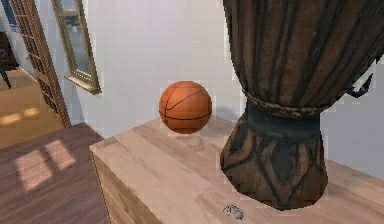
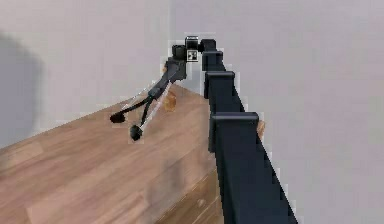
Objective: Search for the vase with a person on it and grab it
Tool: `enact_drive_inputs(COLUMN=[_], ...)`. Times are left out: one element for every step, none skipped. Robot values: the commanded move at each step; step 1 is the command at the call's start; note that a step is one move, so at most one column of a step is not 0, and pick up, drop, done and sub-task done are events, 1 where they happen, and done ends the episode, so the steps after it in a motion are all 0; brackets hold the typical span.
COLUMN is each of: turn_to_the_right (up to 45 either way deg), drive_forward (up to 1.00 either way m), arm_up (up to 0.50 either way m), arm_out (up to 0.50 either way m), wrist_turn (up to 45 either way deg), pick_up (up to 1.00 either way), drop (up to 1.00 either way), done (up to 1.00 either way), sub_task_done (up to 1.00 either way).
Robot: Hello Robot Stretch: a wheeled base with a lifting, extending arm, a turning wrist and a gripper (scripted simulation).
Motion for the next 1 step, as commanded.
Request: enact_drive_inputs(turn_to_the_right=[0.0], drive_forward=[0.0], arm_up=[0.0], arm_out=[0.0], wrist_turn=[45.0], pick_up=[0.0], drop=[0.0], done=[0.0], sub_task_done=[0.0])
